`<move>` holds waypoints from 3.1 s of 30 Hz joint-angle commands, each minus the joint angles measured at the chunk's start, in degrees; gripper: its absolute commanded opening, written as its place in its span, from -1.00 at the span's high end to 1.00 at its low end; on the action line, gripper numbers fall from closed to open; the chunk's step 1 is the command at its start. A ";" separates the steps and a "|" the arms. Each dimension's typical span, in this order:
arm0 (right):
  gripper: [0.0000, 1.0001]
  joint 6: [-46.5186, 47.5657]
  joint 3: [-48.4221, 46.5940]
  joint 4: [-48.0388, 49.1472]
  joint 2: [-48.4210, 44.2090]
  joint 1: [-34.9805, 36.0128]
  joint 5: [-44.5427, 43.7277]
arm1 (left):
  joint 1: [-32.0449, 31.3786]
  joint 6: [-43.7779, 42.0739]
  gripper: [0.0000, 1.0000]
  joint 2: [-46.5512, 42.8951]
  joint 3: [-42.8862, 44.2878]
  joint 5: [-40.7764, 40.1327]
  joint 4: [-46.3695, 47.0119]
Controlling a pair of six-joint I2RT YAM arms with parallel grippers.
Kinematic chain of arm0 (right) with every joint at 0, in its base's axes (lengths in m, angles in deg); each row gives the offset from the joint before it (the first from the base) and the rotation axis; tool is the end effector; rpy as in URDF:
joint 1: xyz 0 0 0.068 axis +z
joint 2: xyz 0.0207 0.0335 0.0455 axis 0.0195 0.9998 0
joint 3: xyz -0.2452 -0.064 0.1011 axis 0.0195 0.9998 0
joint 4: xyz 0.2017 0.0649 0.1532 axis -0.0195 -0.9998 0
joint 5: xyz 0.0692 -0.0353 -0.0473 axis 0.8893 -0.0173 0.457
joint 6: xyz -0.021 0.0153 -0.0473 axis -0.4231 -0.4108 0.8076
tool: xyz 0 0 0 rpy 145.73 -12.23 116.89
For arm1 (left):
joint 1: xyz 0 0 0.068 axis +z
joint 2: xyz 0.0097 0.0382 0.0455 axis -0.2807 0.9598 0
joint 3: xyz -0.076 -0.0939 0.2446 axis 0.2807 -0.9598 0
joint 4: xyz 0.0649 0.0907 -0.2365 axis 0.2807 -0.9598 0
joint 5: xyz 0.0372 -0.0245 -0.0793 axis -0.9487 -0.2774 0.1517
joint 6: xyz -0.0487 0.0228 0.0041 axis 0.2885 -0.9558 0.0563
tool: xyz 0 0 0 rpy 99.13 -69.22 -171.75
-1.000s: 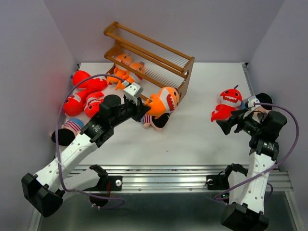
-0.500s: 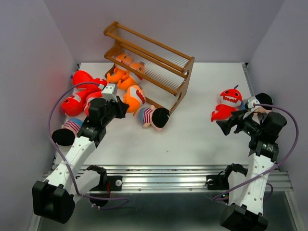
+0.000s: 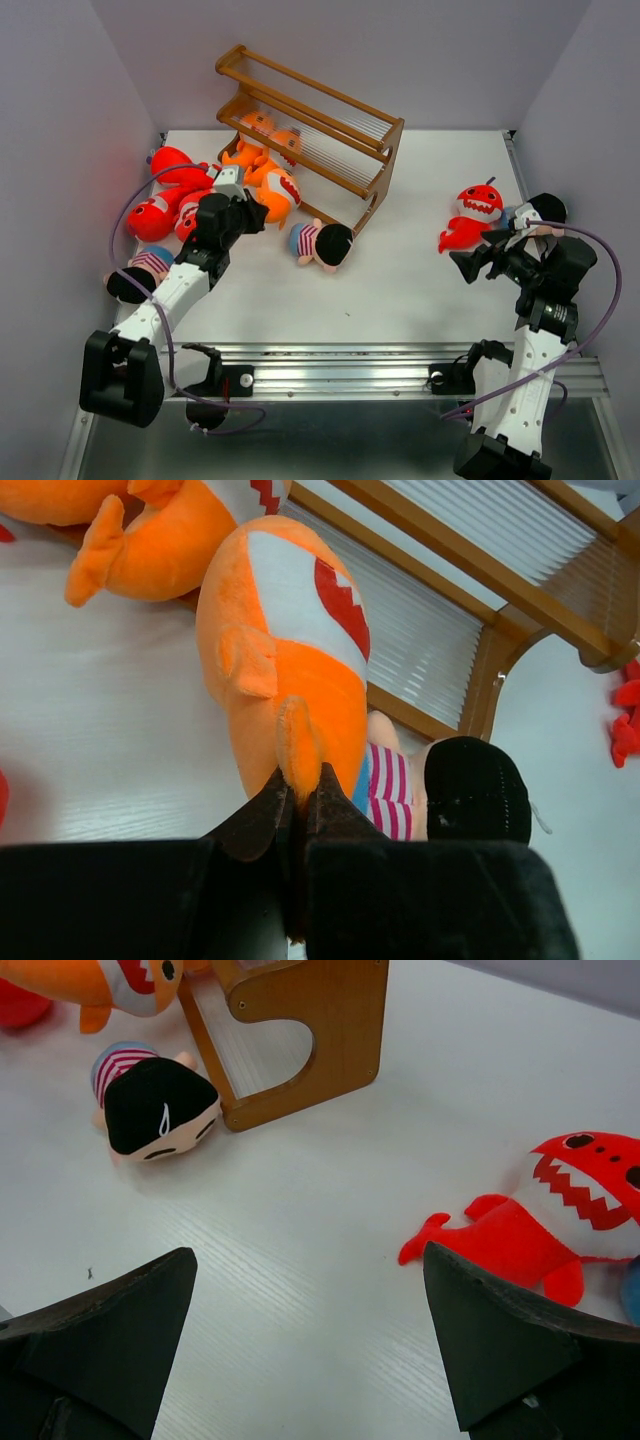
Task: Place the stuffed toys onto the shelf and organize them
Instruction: Pass the stuffed toy from the right arm to the left, then place the stuffed toy onto shelf
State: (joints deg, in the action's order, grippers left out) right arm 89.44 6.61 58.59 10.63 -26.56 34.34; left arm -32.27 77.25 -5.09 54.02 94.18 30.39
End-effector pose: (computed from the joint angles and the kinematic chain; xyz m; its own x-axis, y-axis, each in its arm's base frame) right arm 0.1219 -0.0295 0.3110 -0.1672 -0.0874 -0.9820 -0.5447 0.8384 0.0181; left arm 0.2442 -0.0747 0.2847 -0.2604 -0.2189 -0.9404 0.3355 0.8928 -0.3007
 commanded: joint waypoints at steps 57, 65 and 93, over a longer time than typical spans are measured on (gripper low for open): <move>-1.00 0.26 -0.90 2.61 2.63 0.00 -0.14 | -0.38 -5.28 1.00 33.76 13.34 7.76 34.76; -1.00 0.34 -0.99 2.61 2.89 0.00 -0.14 | -0.47 -4.58 1.00 33.42 9.21 8.99 37.40; -1.00 -0.09 -1.08 2.52 1.83 0.00 0.92 | -3.98 -2.82 -0.06 27.52 2.61 -5.42 19.82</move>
State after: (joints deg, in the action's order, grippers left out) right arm 89.46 6.61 58.62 13.03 -26.56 34.21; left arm -35.79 74.17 23.24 57.56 89.37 50.32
